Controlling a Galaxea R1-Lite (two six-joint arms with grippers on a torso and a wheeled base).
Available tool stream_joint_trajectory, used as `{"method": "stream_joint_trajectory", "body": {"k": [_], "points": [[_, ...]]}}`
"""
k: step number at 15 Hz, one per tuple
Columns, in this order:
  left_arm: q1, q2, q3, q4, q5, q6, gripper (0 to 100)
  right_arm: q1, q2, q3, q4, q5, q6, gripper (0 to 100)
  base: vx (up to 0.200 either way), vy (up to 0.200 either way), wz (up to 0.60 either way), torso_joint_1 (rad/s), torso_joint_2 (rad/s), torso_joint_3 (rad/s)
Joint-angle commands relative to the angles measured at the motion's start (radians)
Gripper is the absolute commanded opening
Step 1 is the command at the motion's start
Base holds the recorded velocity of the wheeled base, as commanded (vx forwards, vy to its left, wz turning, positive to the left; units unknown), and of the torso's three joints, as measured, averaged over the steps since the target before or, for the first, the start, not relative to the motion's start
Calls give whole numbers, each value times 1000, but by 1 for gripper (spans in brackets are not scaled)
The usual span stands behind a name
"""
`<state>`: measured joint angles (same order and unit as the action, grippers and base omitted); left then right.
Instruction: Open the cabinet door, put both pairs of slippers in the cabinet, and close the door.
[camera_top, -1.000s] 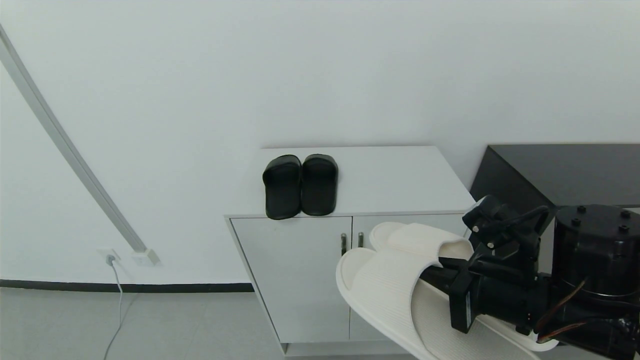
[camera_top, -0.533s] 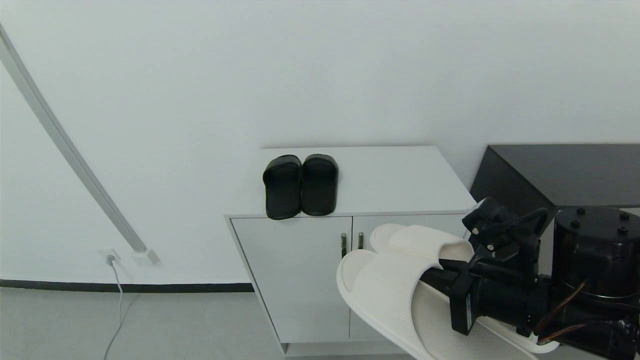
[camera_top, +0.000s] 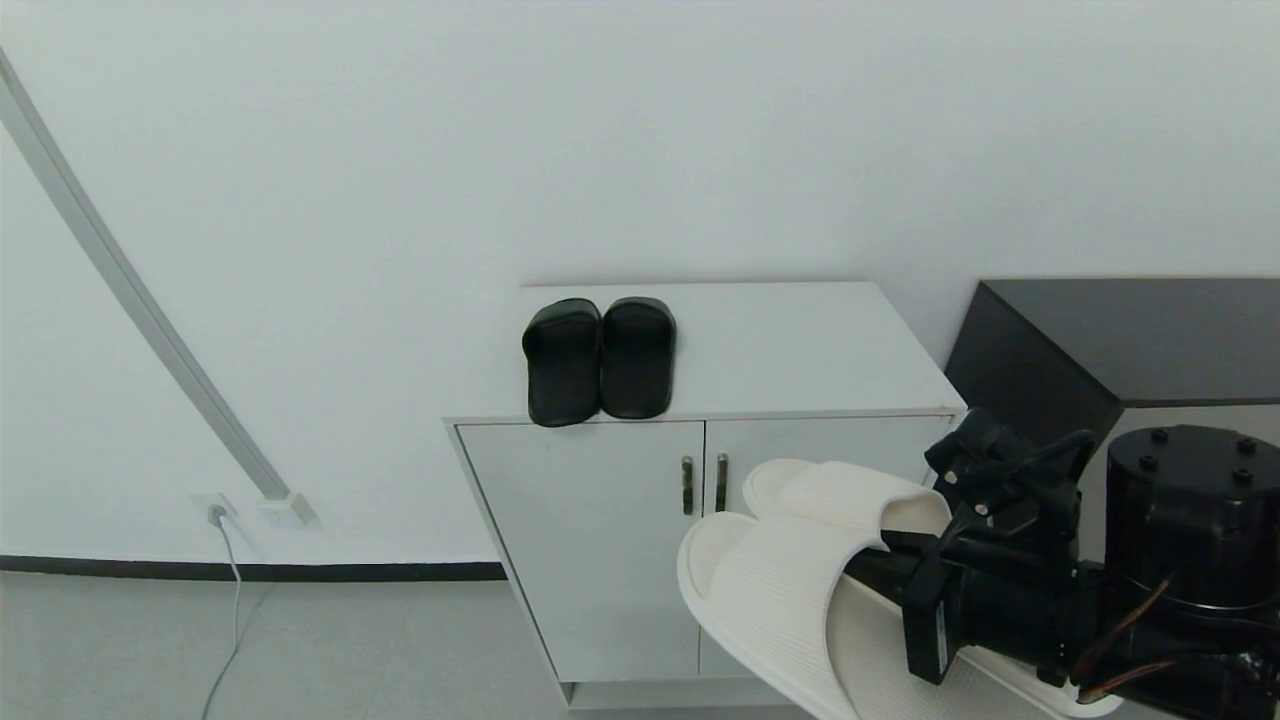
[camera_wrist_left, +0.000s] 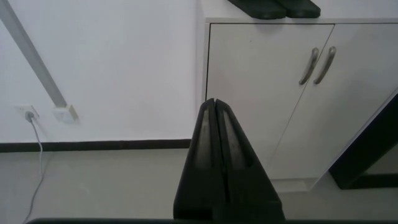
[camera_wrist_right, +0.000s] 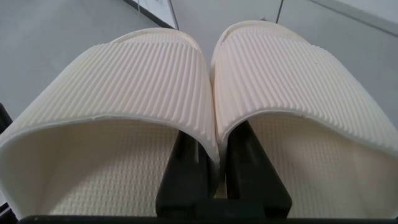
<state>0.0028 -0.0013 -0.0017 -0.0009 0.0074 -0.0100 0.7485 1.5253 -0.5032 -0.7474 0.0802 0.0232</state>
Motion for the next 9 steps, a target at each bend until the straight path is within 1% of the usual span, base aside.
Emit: {"method": "stream_joint_trajectory", "body": {"k": [1,4,5,9], "points": [[0,1,0,1,0,-1,0,3,-2,11,-1,0,0,0,0,0,0,-168,388,217],[0,1,0,1,0,-2,0,15,-4,12,-1,-4,0,0,0,0,0,-209,476,268],[0,1,0,-1,0,-2,100,18,-4,14,-1,-4,0,0,0,0,0,-237,554,320],[0,1,0,1,0,-2,100,18,-10,20,-3,-5,0,0,0,0,0,-230,544,316]]}}
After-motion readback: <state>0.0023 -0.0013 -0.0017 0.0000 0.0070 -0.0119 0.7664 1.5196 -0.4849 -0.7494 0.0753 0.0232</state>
